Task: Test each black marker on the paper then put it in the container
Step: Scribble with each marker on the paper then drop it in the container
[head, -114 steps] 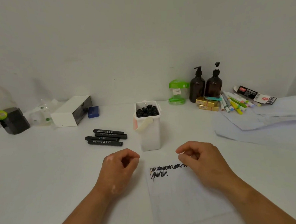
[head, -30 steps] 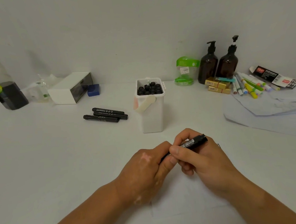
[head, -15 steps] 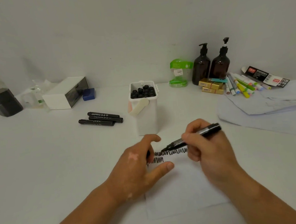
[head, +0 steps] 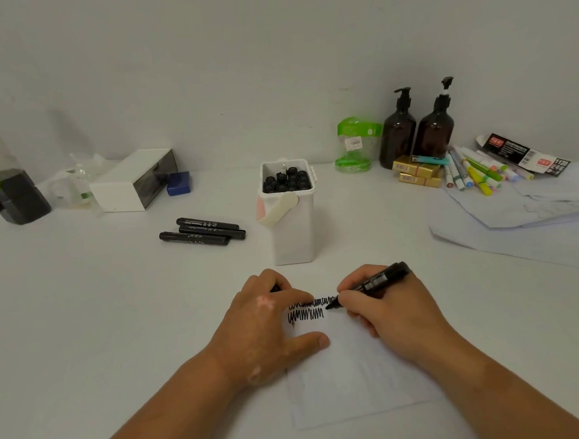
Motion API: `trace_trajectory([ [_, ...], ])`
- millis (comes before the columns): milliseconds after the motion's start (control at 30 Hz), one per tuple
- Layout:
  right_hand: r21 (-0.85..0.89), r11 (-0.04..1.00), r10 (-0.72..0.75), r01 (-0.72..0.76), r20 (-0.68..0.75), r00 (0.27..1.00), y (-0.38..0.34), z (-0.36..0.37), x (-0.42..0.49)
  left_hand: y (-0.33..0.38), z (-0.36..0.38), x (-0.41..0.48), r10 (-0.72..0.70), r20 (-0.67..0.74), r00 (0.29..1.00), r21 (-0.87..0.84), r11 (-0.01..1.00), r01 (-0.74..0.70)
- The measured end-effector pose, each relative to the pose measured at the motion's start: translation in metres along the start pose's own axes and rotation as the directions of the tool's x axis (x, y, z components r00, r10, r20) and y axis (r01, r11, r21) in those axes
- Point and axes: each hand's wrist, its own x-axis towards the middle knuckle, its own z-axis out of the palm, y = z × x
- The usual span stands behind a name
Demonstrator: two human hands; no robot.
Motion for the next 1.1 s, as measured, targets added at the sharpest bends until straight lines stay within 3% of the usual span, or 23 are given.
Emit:
trace_trajectory([
  [433,-0.059,0.998,-0.025,0.029,0.066,0.997,0.0013,-0.0011,0.0018,0.0007,-0.0003,0.0003,-0.023,0.015,1.000,0.033,0.999,0.022],
  [1100,-0.080,0.997,-0.005,0.003,-0.024,1.000,0.0044,-0.0009,0.0043,-0.0012,0.0006,0.0011,-0.024,0.008,1.000,0.024,0.999,0.024],
])
